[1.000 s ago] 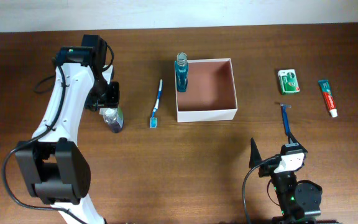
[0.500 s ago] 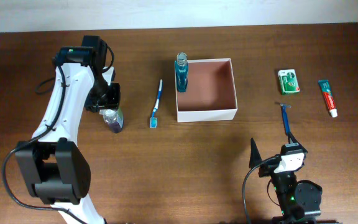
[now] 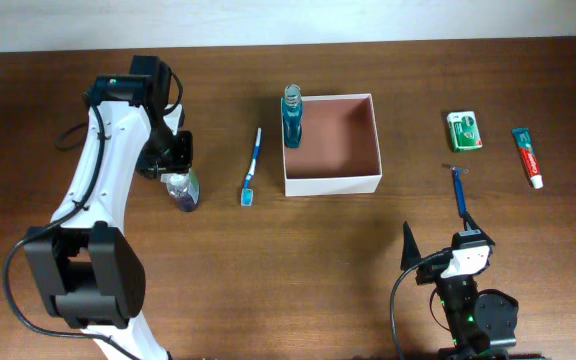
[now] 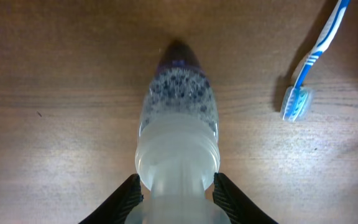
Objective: Pack container
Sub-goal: 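Lower the left gripper and close it on the soap pump bottle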
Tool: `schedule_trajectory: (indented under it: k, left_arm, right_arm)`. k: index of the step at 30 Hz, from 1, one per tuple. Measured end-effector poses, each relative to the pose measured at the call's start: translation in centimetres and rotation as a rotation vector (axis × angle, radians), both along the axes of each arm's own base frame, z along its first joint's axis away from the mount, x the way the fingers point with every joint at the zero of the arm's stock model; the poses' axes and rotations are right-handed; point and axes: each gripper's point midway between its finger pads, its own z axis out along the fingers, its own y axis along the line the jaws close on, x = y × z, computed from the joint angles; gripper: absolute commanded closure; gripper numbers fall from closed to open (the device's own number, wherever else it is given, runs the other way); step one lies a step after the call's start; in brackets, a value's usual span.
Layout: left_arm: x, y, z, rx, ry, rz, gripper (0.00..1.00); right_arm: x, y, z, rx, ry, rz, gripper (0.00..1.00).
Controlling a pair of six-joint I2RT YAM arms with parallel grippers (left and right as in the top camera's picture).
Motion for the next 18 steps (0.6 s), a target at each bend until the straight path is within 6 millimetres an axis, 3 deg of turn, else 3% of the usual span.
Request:
schedule_trajectory:
  k: [5, 7, 18]
  left_arm:
    - [0.8, -0.03, 0.05, -0.001, -0.032, 0.0, 0.59]
    - [1.04, -0.04, 0.07, -0.001, -0.042, -0.002, 0.53]
    - [0.8, -0.03, 0.05, -0.001, -0.032, 0.0, 0.61]
  right_arm:
    - [0.0, -0.01, 0.0, 0.0, 0.0, 0.0, 0.01]
    - [0.0, 0.0, 0.0, 0.0, 0.0, 0.0, 0.01]
    - [0.0, 0.0, 0.0, -0.001, 0.0, 0.0, 0.01]
